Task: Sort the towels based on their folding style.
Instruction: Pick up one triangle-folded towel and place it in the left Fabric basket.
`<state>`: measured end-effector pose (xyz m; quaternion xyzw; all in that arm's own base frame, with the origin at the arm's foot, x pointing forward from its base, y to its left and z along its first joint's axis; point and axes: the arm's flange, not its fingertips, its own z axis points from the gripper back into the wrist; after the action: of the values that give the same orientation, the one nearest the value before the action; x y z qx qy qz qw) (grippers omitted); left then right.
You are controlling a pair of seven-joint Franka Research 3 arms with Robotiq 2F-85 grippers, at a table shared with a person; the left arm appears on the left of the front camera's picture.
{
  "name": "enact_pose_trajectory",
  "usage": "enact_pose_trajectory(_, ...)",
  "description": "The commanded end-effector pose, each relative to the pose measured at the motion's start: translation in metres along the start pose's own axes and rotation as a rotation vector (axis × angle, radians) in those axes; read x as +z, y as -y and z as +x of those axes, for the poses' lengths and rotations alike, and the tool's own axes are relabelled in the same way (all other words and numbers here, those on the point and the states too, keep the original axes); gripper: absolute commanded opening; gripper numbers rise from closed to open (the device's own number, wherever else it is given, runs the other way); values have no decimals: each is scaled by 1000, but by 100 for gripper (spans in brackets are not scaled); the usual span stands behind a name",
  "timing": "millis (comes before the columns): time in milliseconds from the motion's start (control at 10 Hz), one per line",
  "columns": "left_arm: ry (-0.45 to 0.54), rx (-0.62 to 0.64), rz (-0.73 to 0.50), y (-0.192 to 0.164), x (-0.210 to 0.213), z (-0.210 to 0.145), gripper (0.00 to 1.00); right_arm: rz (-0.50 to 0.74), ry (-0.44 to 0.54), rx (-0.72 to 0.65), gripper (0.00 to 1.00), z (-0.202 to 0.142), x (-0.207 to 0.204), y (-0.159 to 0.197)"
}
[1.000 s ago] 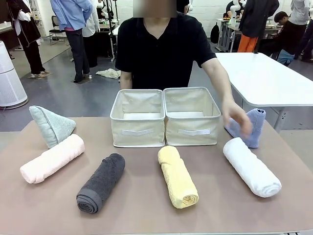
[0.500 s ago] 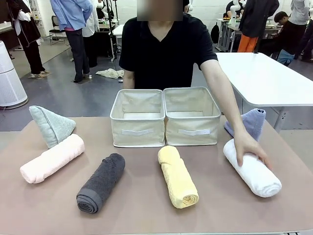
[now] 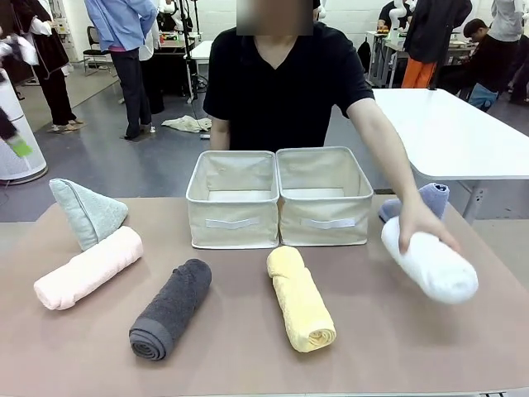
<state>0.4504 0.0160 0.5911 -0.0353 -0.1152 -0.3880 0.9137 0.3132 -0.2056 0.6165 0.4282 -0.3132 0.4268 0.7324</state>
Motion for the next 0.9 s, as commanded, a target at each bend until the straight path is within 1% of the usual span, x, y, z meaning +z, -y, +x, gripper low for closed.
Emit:
enact_pose_trajectory(0,-142,85,-37,-12,-39,28,100,6,12,0,100,0,1,1)
enact_pose_trajectory(200,-156,159,-39,-28,-75,49,100,6,12,0,100,0,1,1)
enact_pose_trajectory(400,-139,243,24,-47,-93,53,100,6,12,0,100,0,1,1)
enact_pose_trajectory(700,-129,286,77,-54,-96,54,100,6,12,0,100,0,1,1)
enact_pose_trajectory(800,-131,279,45,-52,-93,51,100,6,12,0,100,0,1,1)
